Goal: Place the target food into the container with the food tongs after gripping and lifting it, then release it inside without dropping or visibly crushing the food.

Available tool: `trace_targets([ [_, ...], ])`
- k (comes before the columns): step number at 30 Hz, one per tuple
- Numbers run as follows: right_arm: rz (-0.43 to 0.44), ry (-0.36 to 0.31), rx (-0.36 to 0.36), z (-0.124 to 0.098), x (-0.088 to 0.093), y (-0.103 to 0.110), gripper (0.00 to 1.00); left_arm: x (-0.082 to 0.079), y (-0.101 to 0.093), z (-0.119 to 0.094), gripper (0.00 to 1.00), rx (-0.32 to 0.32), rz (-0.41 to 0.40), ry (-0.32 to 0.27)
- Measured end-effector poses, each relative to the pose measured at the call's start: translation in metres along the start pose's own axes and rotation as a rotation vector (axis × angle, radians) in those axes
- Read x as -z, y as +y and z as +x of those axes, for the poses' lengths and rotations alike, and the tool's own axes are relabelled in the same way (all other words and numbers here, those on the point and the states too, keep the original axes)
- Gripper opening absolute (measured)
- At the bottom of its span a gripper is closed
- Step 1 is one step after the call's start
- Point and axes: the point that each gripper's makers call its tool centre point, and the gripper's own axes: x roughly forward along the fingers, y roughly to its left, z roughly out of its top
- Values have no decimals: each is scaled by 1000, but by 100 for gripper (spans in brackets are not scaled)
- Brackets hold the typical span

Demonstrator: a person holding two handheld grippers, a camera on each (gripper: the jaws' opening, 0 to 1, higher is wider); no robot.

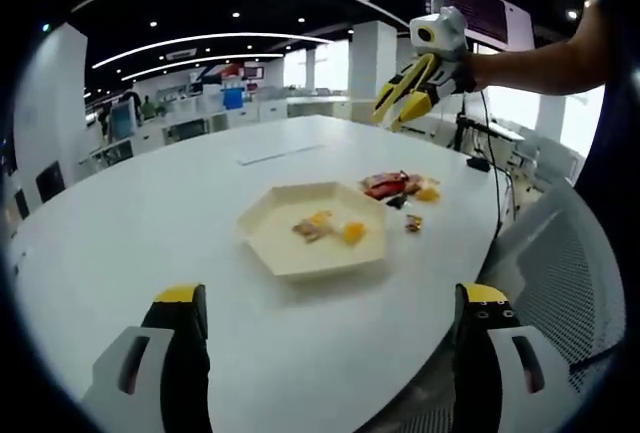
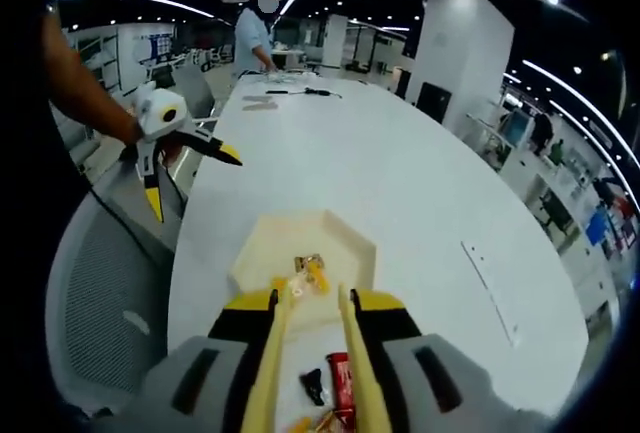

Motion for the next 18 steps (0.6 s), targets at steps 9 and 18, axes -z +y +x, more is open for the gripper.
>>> trace_targets([
  [9,24,-10,14,-9,10,4,28,0,5,-1,100,-23,0,-3],
  [18,34,-13,7,-10,22,15,28,1,5,-1,100,-22,-14,4],
])
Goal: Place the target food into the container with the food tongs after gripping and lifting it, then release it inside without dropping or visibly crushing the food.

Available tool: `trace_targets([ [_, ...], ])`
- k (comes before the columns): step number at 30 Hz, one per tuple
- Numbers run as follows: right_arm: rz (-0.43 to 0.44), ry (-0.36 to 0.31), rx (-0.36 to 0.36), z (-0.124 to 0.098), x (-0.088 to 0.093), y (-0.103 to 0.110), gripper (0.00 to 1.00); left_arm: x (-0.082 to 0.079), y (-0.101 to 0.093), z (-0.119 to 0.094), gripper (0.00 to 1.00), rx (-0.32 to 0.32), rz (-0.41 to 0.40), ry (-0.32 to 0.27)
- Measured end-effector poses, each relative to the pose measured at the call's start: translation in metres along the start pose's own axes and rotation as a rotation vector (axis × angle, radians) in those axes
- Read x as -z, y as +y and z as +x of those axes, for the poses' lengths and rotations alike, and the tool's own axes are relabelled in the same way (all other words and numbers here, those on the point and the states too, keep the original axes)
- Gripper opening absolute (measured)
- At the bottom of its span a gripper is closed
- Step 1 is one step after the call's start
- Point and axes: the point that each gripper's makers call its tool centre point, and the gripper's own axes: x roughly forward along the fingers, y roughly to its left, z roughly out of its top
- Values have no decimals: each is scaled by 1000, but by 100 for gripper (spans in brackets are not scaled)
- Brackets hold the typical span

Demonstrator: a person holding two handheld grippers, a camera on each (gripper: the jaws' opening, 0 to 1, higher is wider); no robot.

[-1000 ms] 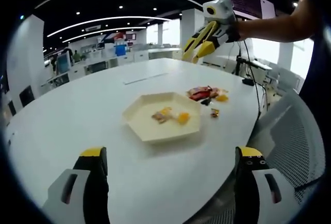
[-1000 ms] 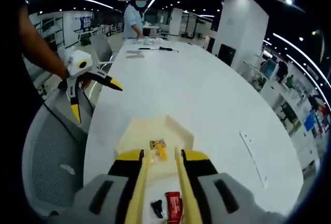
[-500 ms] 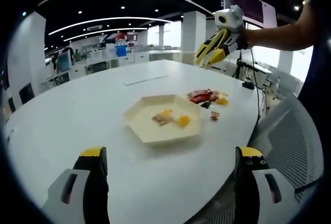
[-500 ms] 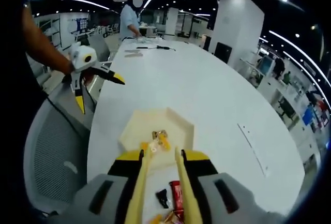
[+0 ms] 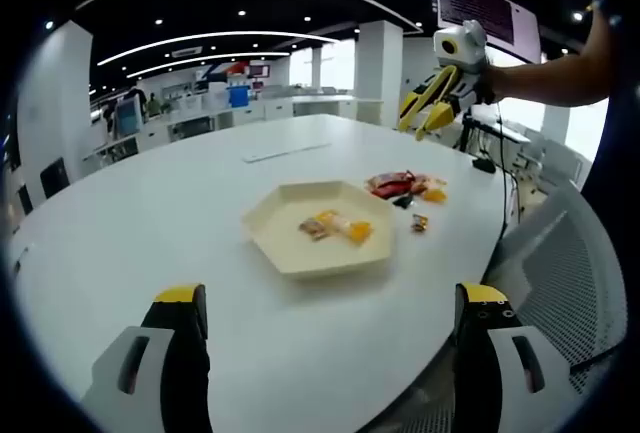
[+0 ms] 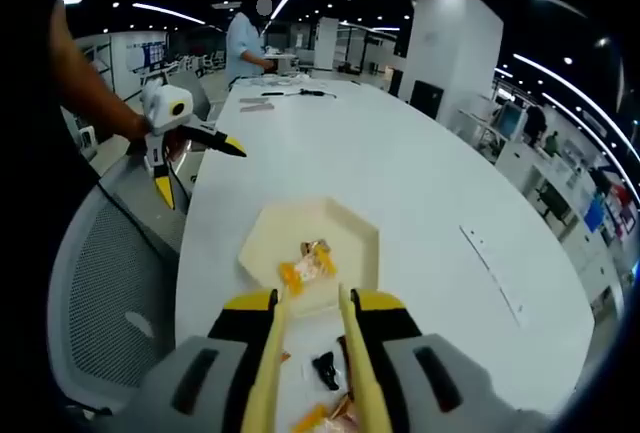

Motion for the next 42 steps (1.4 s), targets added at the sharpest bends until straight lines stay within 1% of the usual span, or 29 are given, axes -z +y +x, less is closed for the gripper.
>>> trace_targets([
  [7,20,0,-1,2,9,5,28,1,-1,0,100,5,5,1],
  [11,29,6,-4,4,16,8,28,1,0,1,100,2,2,2],
  [16,47,4,-1,5,25,12,28,2,-2,1,100,13,8,8],
  [18,56,7,-9,6,30,15,28,-1,0,0,100,1,44,-7],
  [20,64,5,-12,7,32,18,28,-3,-2,0,100,6,44,-23],
  [22,68,7,-12,9,36,20,28,-1,-3,1,100,13,42,-9],
  [28,71,10,-32,13,45,27,28,0,-5,2,100,32,32,-9],
  [32,74,13,-41,20,51,29,27,-1,-6,2,100,34,27,-12],
  [34,69,20,-50,24,54,31,27,-1,-7,2,100,40,11,-11],
  [42,40,50,-87,40,68,39,27,-3,-7,1,100,38,11,-23],
])
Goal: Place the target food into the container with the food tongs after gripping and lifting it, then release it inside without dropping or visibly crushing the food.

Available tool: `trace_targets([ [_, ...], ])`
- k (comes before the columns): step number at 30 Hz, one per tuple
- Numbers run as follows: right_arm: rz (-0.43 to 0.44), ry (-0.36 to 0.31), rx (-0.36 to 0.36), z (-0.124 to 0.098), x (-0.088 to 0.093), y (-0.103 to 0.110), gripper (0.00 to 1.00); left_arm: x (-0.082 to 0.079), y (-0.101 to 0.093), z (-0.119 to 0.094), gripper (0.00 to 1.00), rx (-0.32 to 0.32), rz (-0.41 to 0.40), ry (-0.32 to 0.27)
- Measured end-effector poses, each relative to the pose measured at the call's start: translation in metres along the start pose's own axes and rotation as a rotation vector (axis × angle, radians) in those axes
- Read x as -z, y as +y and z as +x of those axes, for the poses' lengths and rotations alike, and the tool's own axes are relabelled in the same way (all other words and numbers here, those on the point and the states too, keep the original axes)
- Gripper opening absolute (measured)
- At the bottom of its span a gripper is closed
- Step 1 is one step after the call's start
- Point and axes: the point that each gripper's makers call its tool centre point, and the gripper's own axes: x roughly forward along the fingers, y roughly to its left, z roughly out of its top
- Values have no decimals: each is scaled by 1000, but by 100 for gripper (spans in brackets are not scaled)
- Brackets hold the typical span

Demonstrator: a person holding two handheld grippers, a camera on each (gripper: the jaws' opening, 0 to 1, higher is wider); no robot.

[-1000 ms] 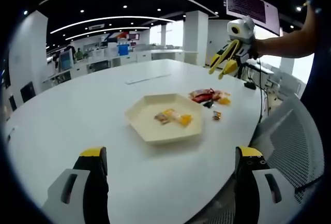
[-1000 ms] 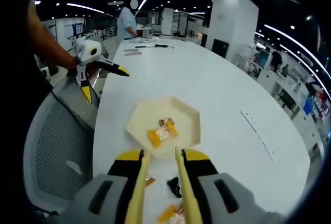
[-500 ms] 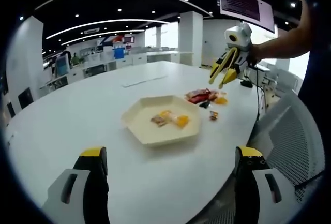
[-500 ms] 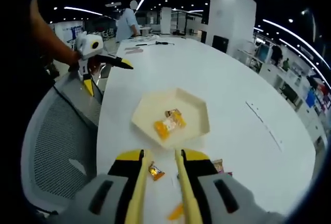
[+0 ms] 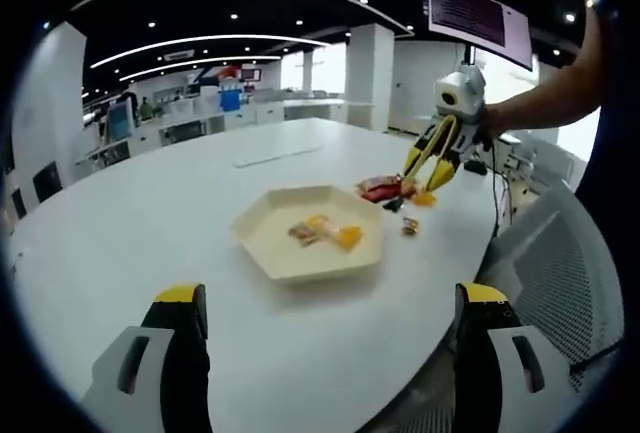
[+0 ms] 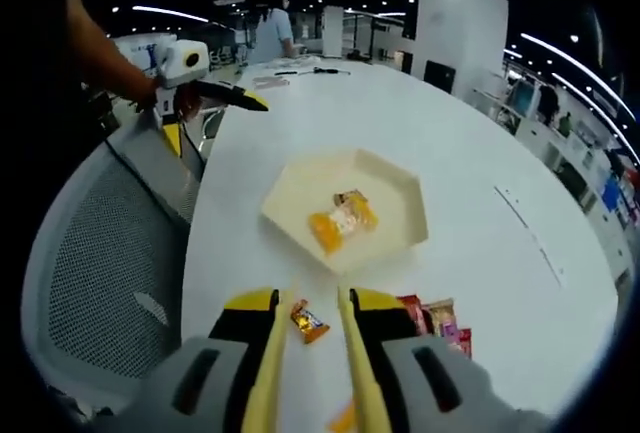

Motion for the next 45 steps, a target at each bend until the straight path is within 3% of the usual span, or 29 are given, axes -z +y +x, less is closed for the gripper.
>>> trace_targets([
  [14,-29,96,-47,25,36,12,27,0,0,0,100,-5,-7,5],
  [30,-138,173,-64,36,41,14,25,1,2,0,100,-8,-18,7],
  [32,-120,183,-61,36,42,12,24,2,1,0,100,-9,-16,11],
  [34,-35,194,-52,35,44,13,23,2,1,1,100,-12,-10,15],
  [45,13,208,-24,36,43,9,20,-1,1,0,99,-8,-19,1],
])
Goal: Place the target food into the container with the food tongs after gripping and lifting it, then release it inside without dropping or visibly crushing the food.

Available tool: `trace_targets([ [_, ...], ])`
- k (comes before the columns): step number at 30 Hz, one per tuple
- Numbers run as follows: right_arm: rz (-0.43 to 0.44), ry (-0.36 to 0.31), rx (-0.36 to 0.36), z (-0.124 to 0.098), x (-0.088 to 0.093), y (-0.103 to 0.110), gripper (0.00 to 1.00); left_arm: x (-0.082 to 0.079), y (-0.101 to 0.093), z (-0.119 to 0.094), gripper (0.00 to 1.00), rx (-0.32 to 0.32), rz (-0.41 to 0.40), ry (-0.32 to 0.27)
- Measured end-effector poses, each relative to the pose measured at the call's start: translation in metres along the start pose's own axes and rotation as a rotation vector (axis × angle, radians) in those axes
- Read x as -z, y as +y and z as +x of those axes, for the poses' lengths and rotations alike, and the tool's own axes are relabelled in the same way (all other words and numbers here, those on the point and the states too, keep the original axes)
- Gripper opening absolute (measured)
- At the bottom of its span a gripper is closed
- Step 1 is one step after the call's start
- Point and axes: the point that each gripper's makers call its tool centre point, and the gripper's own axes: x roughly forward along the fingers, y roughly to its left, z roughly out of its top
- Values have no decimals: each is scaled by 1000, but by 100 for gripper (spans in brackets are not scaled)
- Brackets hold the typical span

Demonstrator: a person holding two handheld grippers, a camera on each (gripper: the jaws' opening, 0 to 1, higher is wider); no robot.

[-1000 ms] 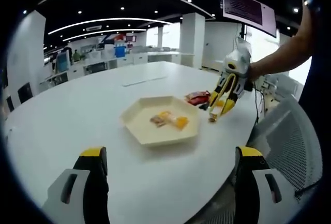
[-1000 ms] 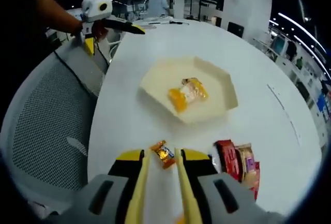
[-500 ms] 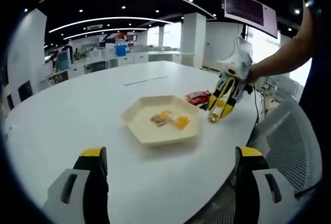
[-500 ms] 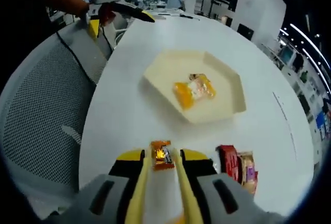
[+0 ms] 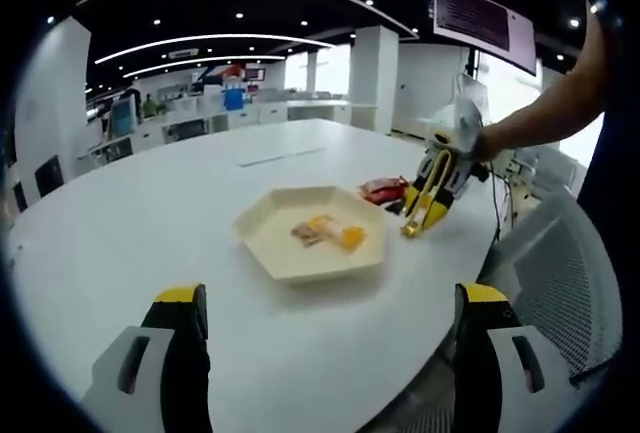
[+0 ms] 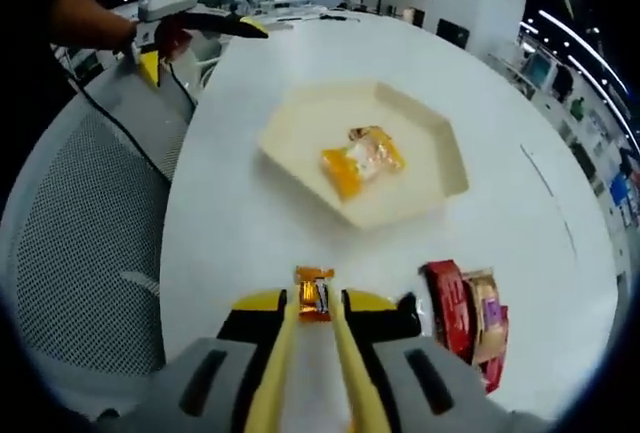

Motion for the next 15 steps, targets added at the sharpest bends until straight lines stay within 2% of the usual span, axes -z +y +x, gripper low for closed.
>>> trace_targets([
  [5,27,-14,10,-4,-1,-5,20,-1,-1,0,99,0,-2,-4],
  [9,43,-29,15,-10,-4,-7,20,-3,2,-1,99,-4,-45,-15],
  [15,64,-42,29,-17,-5,-14,21,-4,-2,0,99,2,-15,-13],
])
